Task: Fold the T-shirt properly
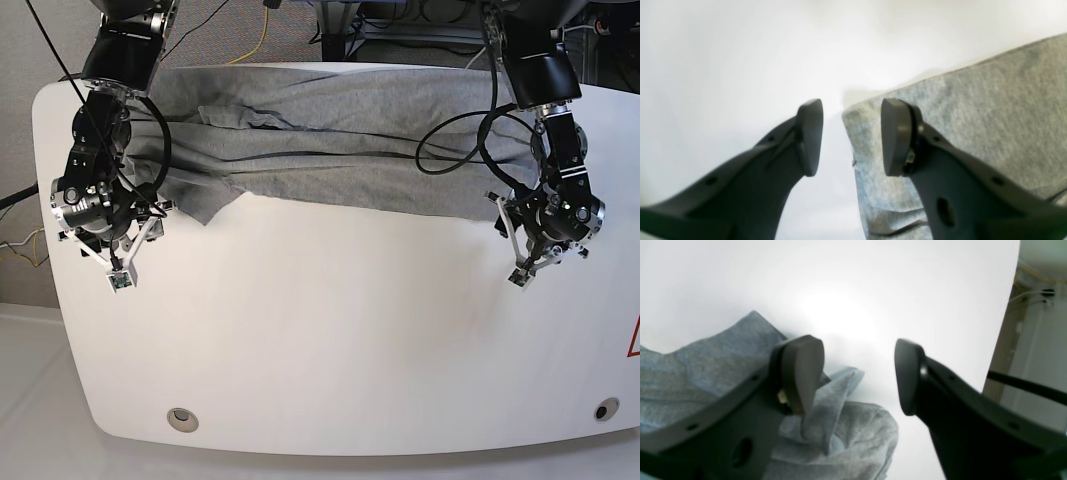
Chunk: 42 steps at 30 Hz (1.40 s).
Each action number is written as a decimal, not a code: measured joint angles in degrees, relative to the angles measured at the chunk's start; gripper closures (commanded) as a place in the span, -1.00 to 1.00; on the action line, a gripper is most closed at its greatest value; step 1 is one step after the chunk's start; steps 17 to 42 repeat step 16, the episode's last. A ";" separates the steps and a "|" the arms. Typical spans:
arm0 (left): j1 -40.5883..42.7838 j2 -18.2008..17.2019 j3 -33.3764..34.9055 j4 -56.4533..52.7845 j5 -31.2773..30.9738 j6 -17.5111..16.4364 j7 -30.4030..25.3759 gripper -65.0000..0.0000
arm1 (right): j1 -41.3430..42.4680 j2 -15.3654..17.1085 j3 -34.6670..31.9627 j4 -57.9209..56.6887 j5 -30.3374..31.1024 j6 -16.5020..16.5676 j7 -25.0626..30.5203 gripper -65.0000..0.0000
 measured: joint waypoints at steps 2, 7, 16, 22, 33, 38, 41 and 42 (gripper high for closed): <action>-0.02 0.28 -0.11 0.00 0.00 0.02 0.00 0.17 | -0.20 0.02 0.02 0.00 -0.22 0.00 -0.02 -0.06; 0.09 0.61 -0.09 0.00 0.00 0.00 -0.02 0.17 | -1.79 -0.17 0.02 0.02 0.00 0.00 0.57 -0.06; 0.31 0.59 -0.20 0.00 0.00 0.00 -2.56 0.17 | -2.56 -0.50 0.00 0.02 0.02 -0.02 0.59 -0.06; 0.31 0.59 -0.20 0.00 0.00 0.00 -2.56 0.17 | -2.56 -0.50 0.00 0.02 0.02 -0.02 0.59 -0.06; 0.31 0.59 -0.20 0.00 0.00 0.00 -2.56 0.17 | -2.56 -0.50 0.00 0.02 0.02 -0.02 0.59 -0.06; 0.31 0.59 -0.20 0.00 0.00 0.00 -2.56 0.17 | -2.56 -0.50 0.00 0.02 0.02 -0.02 0.59 -0.06; 0.31 0.59 -0.20 0.00 0.00 0.00 -2.56 0.17 | -2.56 -0.50 0.00 0.02 0.02 -0.02 0.59 -0.06; 0.31 0.59 -0.20 0.00 0.00 0.00 -2.56 0.17 | -2.56 -0.50 0.00 0.02 0.02 -0.02 0.59 -0.06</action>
